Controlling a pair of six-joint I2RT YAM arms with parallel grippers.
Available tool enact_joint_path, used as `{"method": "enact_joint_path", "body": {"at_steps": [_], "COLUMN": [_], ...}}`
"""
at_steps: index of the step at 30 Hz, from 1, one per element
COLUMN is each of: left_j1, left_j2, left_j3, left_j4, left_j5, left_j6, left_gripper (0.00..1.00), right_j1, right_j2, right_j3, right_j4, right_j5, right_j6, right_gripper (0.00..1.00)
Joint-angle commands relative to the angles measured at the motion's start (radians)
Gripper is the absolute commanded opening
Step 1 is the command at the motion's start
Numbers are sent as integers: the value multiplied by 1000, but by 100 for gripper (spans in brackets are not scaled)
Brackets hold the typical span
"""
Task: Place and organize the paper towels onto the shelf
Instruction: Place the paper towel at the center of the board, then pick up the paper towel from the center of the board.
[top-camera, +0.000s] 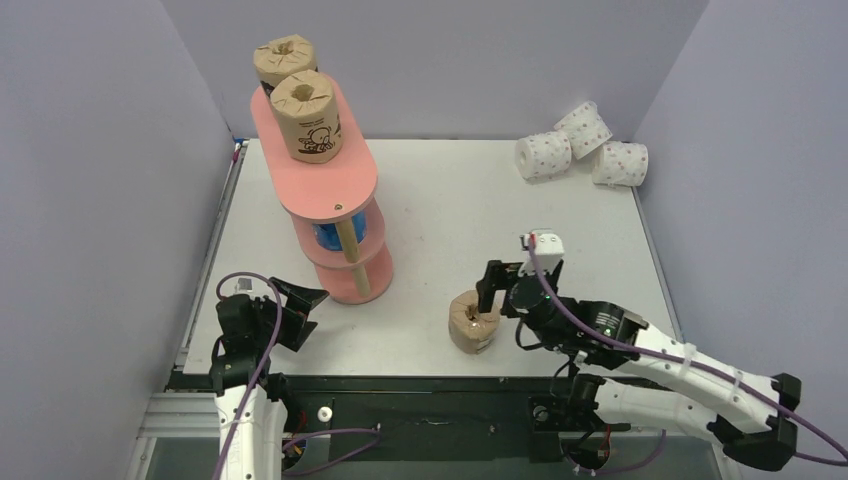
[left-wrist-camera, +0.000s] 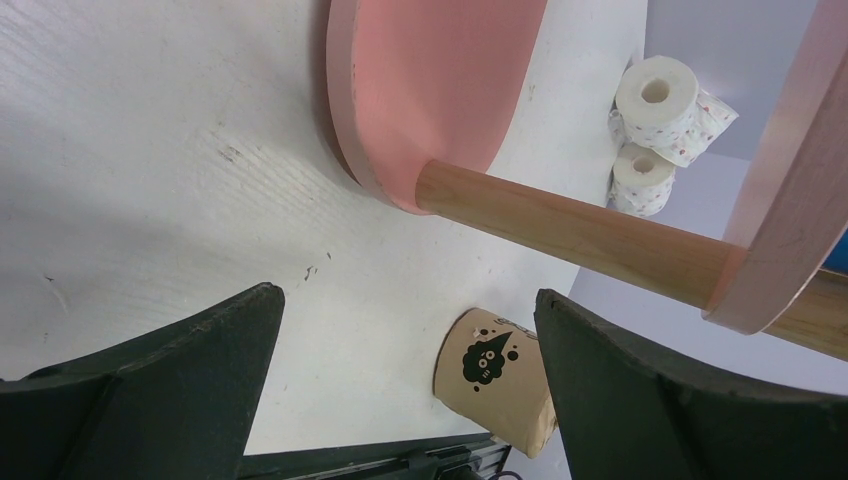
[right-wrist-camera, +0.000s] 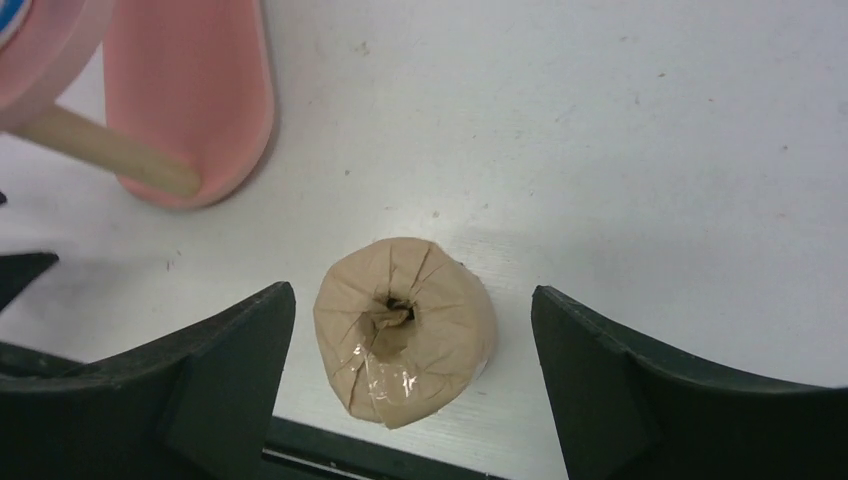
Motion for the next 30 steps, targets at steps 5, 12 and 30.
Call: {"method": "enact_joint_path", "body": {"at_steps": [5,12,30], "left_j1": [-1,-1,-2], "left_j2": [-29,-37,-47], "left_j3": [1,-6,-24], "left_j4": [21,12,10], "left_j5": [3,2,3], "left_j6": [7,7,7], "left_gripper": [97,97,97], "right_j1": [-260,-332,-331], "right_j2": [-223,-213,-90], "right_j3": [-225,-317,-357], "right_j4": [156,252,267], "right_j5": [-187,-378,-456], "right_j6": [93,106,68], "right_gripper": [78,73,61]}}
